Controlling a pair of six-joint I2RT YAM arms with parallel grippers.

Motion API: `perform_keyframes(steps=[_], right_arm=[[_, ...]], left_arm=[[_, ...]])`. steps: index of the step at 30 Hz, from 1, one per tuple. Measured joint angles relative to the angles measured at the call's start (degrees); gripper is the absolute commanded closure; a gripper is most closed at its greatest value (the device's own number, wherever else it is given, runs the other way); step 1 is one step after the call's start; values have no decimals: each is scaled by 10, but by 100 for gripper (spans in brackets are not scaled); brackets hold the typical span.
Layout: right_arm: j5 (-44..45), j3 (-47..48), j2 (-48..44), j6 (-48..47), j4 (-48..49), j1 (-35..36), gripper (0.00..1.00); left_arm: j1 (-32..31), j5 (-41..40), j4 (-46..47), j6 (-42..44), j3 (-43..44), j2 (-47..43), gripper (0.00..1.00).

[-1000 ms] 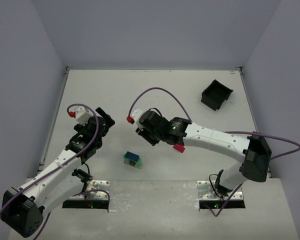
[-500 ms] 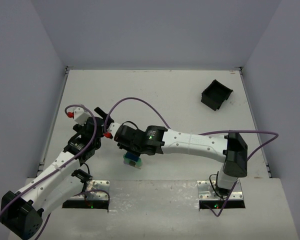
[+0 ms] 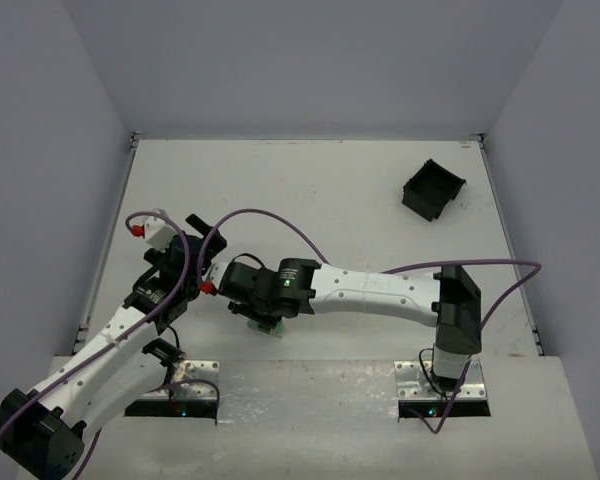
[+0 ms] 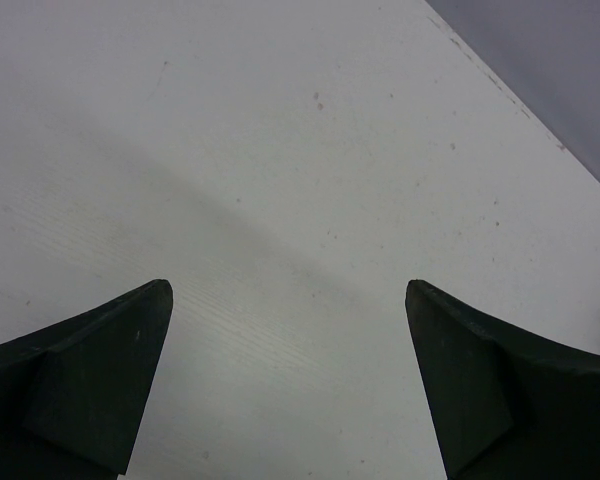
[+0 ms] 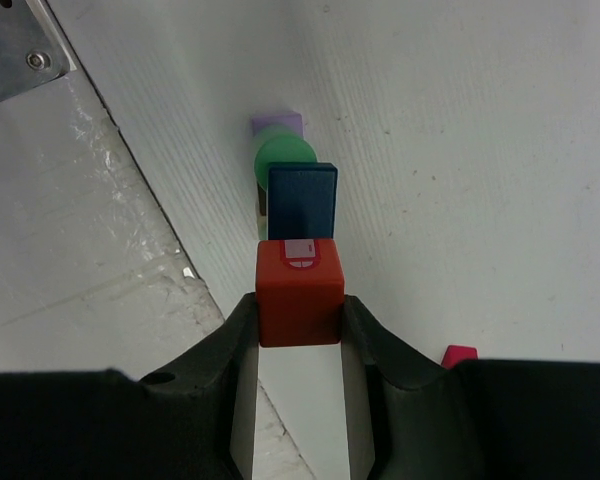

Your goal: Build the wood block tower

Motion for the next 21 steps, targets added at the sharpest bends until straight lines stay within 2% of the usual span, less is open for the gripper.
perform_keyframes(steps=[21], right_arm=[[7, 55, 43, -13, -41, 0, 73]], left_arm=[[3, 8, -1, 0, 0, -2, 0]])
